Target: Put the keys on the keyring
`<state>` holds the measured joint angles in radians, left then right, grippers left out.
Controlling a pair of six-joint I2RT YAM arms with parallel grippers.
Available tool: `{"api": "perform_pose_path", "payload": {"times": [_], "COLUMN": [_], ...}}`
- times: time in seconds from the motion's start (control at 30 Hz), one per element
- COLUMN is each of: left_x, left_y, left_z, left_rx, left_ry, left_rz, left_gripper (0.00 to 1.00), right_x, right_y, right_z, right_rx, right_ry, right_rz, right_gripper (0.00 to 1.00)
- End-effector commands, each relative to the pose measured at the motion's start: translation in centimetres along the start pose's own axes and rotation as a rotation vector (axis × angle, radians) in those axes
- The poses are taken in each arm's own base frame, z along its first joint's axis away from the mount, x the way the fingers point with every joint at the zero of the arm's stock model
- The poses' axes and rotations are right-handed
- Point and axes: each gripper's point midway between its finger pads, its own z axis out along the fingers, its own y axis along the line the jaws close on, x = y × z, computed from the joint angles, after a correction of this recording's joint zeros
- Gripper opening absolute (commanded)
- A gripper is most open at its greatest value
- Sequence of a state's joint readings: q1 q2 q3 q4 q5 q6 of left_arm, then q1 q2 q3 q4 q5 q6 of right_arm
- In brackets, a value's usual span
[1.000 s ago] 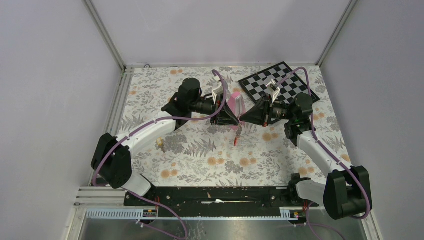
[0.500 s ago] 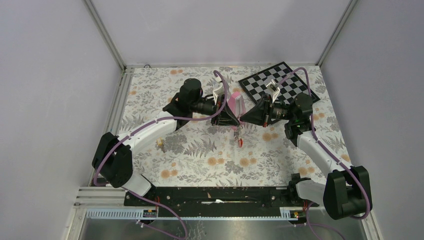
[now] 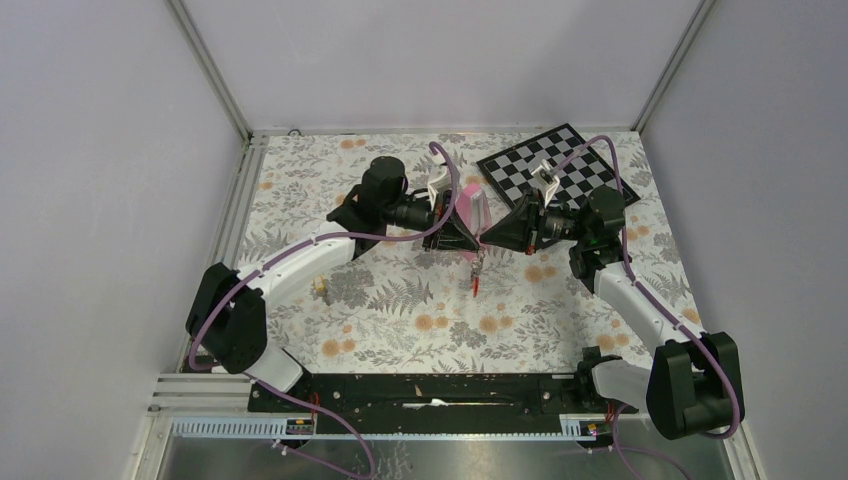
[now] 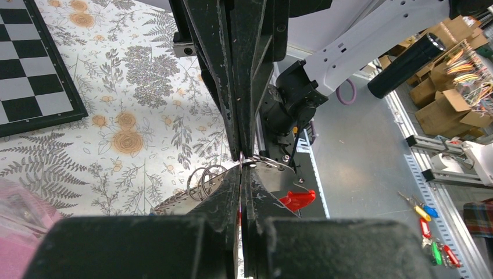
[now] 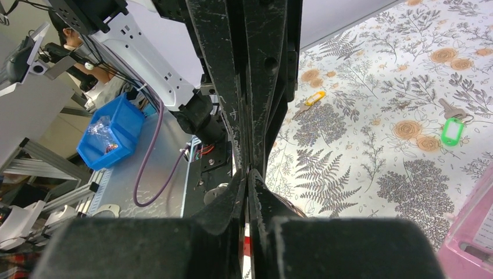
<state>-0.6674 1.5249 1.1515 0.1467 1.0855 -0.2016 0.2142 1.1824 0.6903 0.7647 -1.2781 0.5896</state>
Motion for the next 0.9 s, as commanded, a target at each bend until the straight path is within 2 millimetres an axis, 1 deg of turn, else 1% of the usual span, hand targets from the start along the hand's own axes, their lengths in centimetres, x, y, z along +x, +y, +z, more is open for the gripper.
{"api": "perform_pose_path", "payload": {"times": [0.0,0.07,0.1,0.2,0.27,0.37,0.5,0.57,0.73,0.87], "left_x": [-1.6,-1.0,-1.1,-0.4,0.0,0.4,0.7,0.5,0.5,1.5], "left_y": [-0.8,-0.5,-0.3,0.2,0.6,1.0,0.8,0.6,0.1,-0.8], "left_z": [-0.5,-0.9,-1.2,-1.7,-2.2,-3.0,-3.9,-4.5,-5.8,-6.3], "left_rx": [-0.023,-0.07,-0.096,-0.171,-0.214,-0.265,-0.317,-0.336,-0.38,-0.377], "left_ry": [0.038,0.09,0.109,0.199,0.248,0.306,0.405,0.428,0.46,0.47], "left_rz": [0.185,0.226,0.268,0.388,0.454,0.542,0.653,0.687,0.694,0.625], "left_gripper": [0.0,0.0,0.0,0.0,0.0,0.0,0.0,0.0,0.0,0.0], "right_x": [-0.4,0.0,0.2,0.8,0.9,0.7,1.1,1.3,1.2,0.6], "right_y": [0.4,0.2,0.1,-0.4,-0.5,-0.5,-1.0,-1.2,-1.9,-2.8], "right_z": [-0.3,-0.5,-0.6,-1.0,-1.3,-1.6,-1.9,-2.0,-2.1,-1.9], "right_rx": [-0.003,0.003,0.007,0.034,0.053,0.066,0.101,0.116,0.148,0.182], "right_ry": [0.008,0.031,0.044,0.088,0.107,0.117,0.133,0.14,0.144,0.142], "right_rz": [-0.093,-0.108,-0.126,-0.163,-0.188,-0.211,-0.202,-0.192,-0.179,-0.167], "right_gripper": [0.13,0.24,0.29,0.41,0.46,0.49,0.52,0.53,0.54,0.54]}}
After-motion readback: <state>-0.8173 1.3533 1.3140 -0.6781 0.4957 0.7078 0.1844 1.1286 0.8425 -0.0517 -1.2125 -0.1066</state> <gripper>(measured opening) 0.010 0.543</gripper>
